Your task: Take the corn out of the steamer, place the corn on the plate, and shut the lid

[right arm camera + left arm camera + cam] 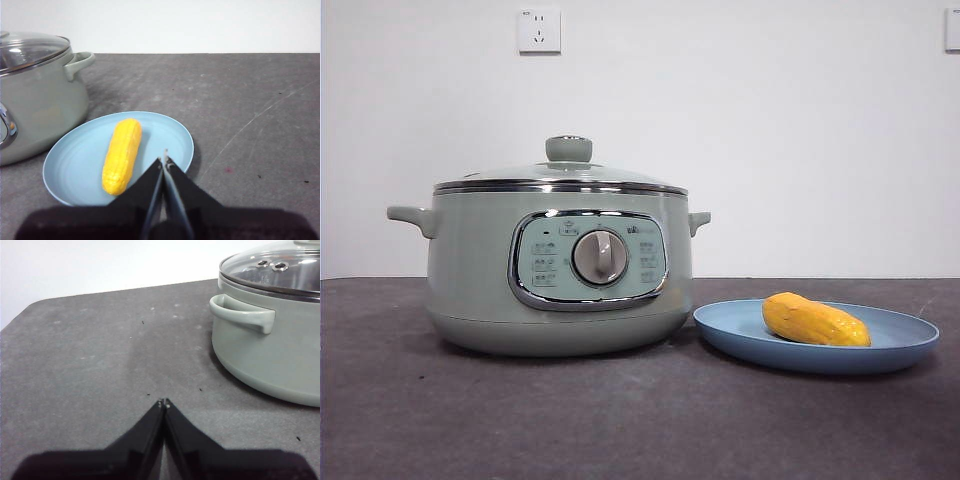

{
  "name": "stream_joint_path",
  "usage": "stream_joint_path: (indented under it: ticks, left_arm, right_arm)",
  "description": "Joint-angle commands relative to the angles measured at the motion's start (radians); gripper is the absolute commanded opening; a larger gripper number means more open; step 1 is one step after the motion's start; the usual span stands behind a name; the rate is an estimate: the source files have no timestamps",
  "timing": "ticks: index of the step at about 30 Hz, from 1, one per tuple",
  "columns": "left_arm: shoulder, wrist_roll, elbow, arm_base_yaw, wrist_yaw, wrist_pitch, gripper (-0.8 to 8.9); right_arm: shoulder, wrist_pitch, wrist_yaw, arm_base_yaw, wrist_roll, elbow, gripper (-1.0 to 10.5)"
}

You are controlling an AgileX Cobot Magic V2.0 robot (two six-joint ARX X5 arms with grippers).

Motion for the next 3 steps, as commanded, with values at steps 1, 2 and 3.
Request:
stream_joint_path:
  ticks: [1,2,3]
  left_arm:
    - [-0.003,-0.005,-0.012,0.003,0.000,0.000,-0.04]
    - [-0.003,-0.005,-0.012,0.003,0.000,0.000,-0.04]
    - [-0.003,-0.005,-0.012,0.003,0.000,0.000,-0.04]
  right_arm:
    - [-0.003,-0.004,-0.001,0.000,0.010,-0.014,0.0]
    - [-0.003,-0.004,-0.001,0.000,0.010,-0.014,0.0]
    - [-0.003,-0.004,-0.001,0.000,0.010,-0.014,0.0]
